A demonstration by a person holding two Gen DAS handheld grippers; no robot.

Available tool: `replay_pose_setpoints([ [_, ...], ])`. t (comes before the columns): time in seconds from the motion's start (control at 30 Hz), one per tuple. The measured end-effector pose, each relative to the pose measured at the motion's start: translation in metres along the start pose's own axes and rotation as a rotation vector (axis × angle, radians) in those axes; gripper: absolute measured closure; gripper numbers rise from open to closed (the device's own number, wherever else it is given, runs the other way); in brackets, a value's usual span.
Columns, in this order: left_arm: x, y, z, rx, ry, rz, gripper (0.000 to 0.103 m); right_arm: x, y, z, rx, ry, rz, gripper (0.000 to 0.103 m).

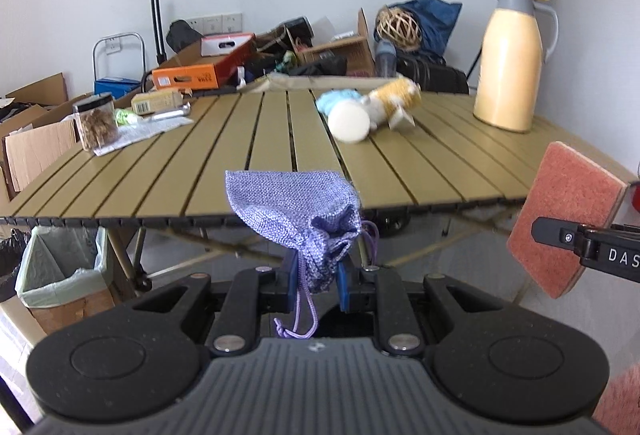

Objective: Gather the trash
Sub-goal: 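Carry the pouch and sponge with both tools over the black bin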

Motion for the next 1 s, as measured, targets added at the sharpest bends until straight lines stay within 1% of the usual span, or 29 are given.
replay_pose_setpoints([
  [0.27, 0.002, -0.031, 0.003, -0.056, -0.014, -0.032, 0.084, 0.001, -0.043, -0.006, -0.104, 0.014, -0.011, 0.072],
  [0.47, 0.002, -0.062, 0.0, -0.131, -0.025, -0.053, 0.084, -0.003, -0.077, -0.013, -0.19, 0.032, -0.018, 0.072],
  [0.73, -0.003, -0.095, -0.01, -0.223, -0.025, -0.043, 0.084, -0.012, -0.11, -0.022, -0.291, 0.051, -0.013, 0.073],
  [0.87, -0.01, -0.11, -0.018, -0.285, -0.008, -0.031, 0.084, -0.015, -0.122, -0.027, -0.337, 0.05, -0.003, 0.073],
  [1.0, -0.017, -0.121, -0.026, -0.327, -0.003, -0.011, 0.084, -0.014, -0.132, -0.033, -0.381, 0.046, -0.003, 0.073],
])
Point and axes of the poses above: each gripper's, at about its wrist camera, not at the fingertips, and z roughly against the way its jaws point, x to its right, y to its top, the point moved 8 cm from there along -z, roughly the way its jaws point, and after that the axes turned 5 degrees about z, right-handed, at the moved point
